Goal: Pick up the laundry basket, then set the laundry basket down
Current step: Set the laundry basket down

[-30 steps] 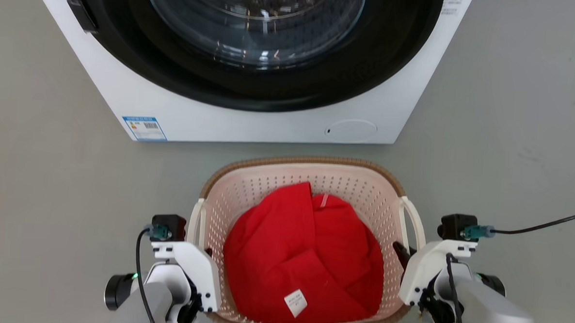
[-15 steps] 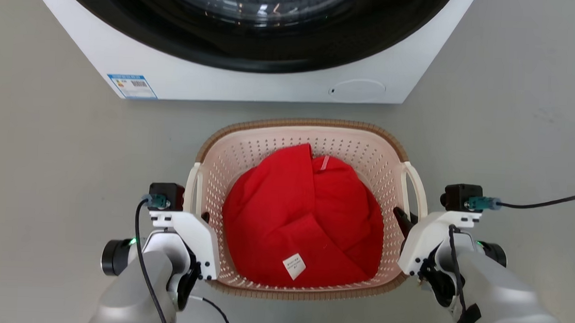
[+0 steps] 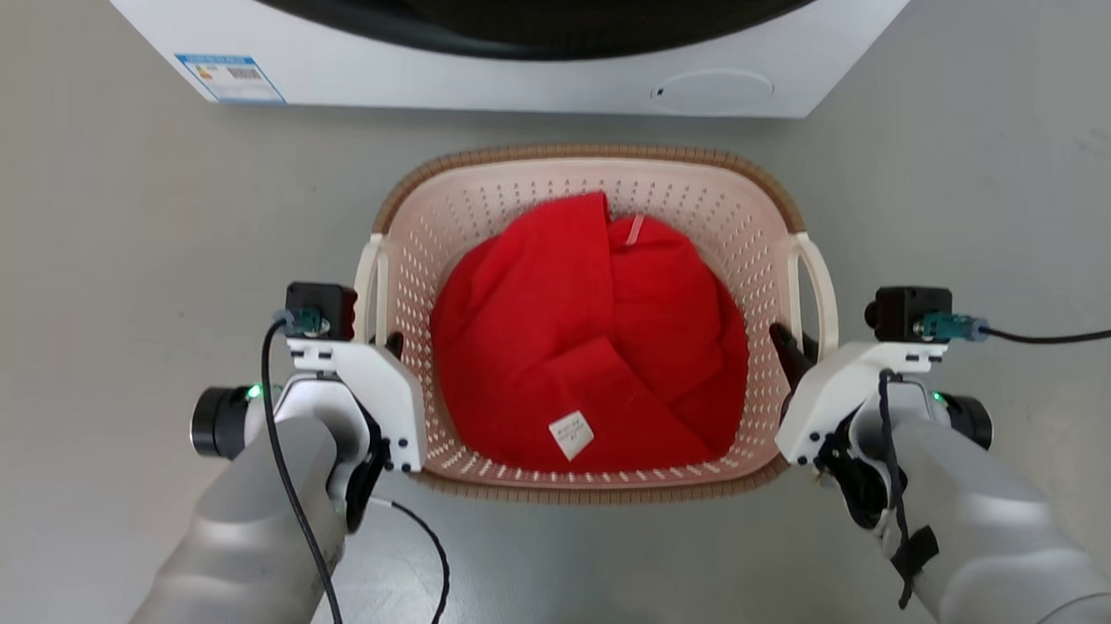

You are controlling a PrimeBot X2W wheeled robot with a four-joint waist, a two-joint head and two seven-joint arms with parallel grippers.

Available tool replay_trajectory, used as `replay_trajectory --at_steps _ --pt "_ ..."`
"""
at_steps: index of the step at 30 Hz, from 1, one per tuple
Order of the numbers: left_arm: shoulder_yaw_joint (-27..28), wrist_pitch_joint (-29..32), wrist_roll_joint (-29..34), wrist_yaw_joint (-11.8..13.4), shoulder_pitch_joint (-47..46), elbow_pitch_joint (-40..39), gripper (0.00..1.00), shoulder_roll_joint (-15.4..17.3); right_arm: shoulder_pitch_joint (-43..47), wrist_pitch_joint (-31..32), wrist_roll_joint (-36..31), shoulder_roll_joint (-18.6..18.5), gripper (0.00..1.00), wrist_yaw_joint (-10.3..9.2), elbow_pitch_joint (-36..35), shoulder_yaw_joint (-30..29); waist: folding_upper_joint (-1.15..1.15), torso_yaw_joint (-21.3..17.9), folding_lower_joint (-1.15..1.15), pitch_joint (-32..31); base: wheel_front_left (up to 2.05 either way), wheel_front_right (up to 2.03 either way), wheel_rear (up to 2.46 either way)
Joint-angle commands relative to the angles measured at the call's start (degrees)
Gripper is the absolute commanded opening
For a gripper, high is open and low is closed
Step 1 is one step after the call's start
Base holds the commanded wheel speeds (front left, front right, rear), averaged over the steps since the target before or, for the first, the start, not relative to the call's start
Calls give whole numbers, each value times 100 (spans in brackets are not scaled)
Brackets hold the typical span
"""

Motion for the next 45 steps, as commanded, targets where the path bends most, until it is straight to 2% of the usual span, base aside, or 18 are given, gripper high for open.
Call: replay_trajectory --at_steps 1,21,45 --pt "97 -86 66 -37 -192 -6 0 206 -1 -121 -59 -42 0 52 -50 58 0 2 0 127 0 0 0" --pt "22 -504 112 -14 -1440 695 0 149 -903 -388 33 -159 0 52 -130 196 0 78 0 1459 0 0 0" --pt "-3 -918 77 179 -2229 927 0 134 -1454 -666 358 -206 0 52 -365 354 0 208 0 2230 0 0 0"
